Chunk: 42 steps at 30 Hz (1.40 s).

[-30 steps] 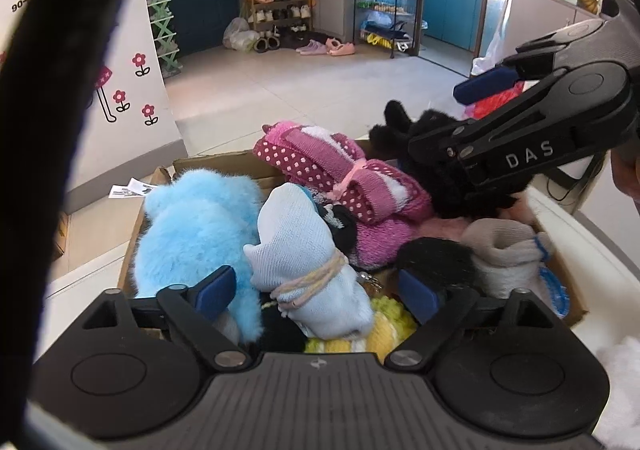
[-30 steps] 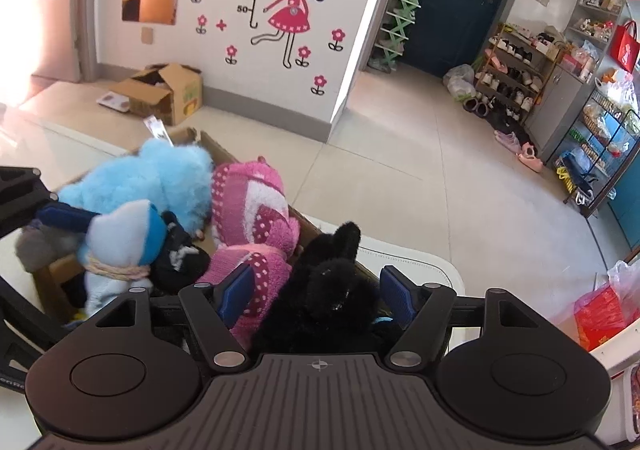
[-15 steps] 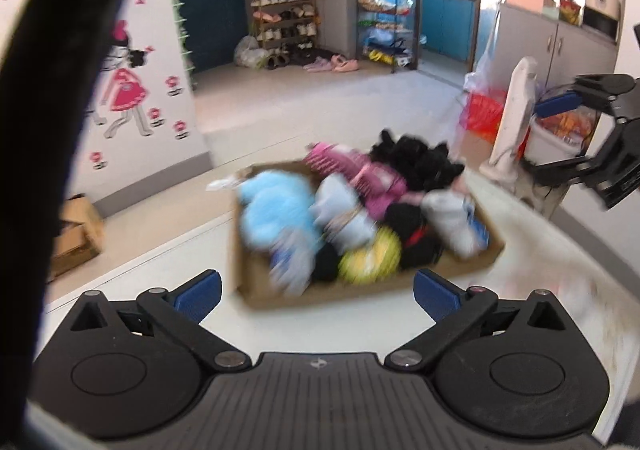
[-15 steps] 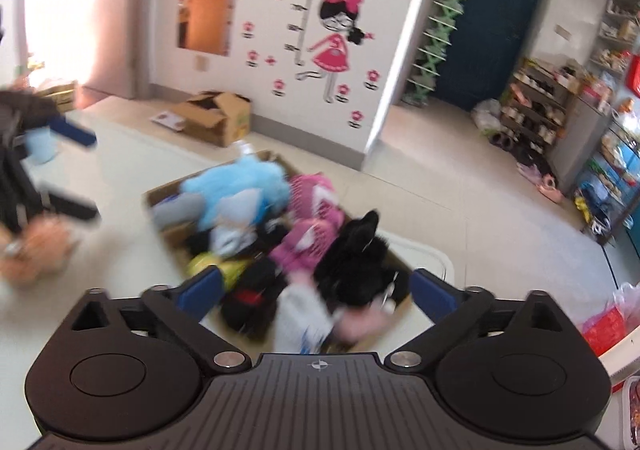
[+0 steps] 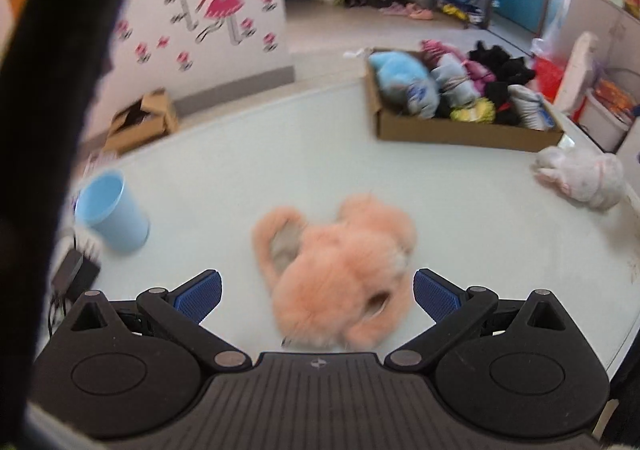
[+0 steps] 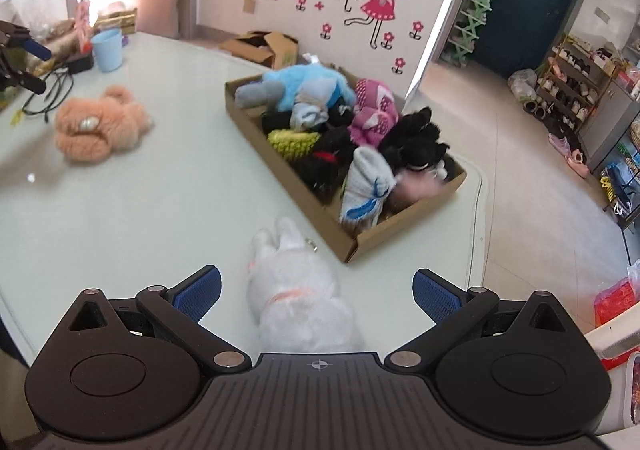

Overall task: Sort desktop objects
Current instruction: 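Withdraw both tools from the box toward the peach plush and white bunny, then grasp the peach fluffy plush with the left tool while the right tool grasps the white bunny plush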

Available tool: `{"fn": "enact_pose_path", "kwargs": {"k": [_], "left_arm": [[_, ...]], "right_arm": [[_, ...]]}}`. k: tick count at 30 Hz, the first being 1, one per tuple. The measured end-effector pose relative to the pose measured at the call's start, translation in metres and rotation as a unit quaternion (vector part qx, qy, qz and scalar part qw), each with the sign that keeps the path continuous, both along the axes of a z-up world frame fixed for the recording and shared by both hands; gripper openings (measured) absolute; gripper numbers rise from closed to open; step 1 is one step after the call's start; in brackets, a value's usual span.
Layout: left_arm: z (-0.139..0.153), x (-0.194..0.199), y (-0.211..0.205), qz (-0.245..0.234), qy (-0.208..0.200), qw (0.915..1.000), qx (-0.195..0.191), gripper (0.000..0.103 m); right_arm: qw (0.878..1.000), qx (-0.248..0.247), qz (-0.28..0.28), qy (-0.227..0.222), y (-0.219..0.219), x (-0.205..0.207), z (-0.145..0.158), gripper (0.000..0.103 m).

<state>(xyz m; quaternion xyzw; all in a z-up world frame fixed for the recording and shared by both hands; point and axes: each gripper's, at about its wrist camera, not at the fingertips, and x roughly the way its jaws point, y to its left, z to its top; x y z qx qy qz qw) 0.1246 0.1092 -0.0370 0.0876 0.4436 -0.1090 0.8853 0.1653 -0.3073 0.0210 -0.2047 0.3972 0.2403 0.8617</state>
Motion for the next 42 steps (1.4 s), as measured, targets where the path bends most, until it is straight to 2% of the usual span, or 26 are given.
{"fn": "enact_pose_path", "kwargs": {"k": [2,4,6,11,18,24,29,36,40,42], "left_arm": [[-0.006,0.003,0.005,0.011,0.007,0.9999,-0.011,0.102],[-0.011,0.006,0.003,0.004,0.005,1.0000,0.001,0.102],[-0.017,0.006,-0.002,-0.026,-0.006,0.9994,0.021,0.102],[-0.031,0.008,-0.009,-0.080,-0.025,0.9957,0.040,0.101],[-0.047,0.018,-0.021,-0.139,-0.017,0.9891,0.047,0.097],[-0.053,0.034,-0.037,-0.197,-0.010,0.9784,0.062,0.096],[-0.070,0.058,-0.048,-0.197,0.015,0.9791,0.050,0.095],[-0.098,0.073,-0.062,-0.209,0.063,0.9724,0.083,0.096],[-0.108,0.077,-0.062,-0.206,0.085,0.9706,0.091,0.103],[-0.108,0.077,-0.060,-0.201,0.089,0.9719,0.085,0.103]], "right_arm": [[1.000,-0.002,0.004,-0.001,0.001,-0.003,-0.001,0.103],[1.000,-0.006,0.007,0.000,0.002,-0.003,-0.003,0.103],[1.000,-0.014,0.003,0.001,0.002,-0.002,-0.007,0.103],[1.000,-0.013,-0.006,0.019,-0.002,0.008,-0.017,0.103],[0.999,-0.011,-0.007,0.034,-0.002,0.020,-0.029,0.103],[0.999,-0.014,-0.010,0.047,-0.001,0.029,-0.043,0.103],[0.998,-0.013,-0.012,0.053,0.000,0.032,-0.048,0.103],[0.998,-0.012,-0.012,0.058,0.002,0.037,-0.051,0.103],[0.998,-0.014,-0.013,0.064,0.002,0.039,-0.055,0.103],[0.998,-0.016,-0.011,0.067,0.003,0.040,-0.058,0.103]]}}
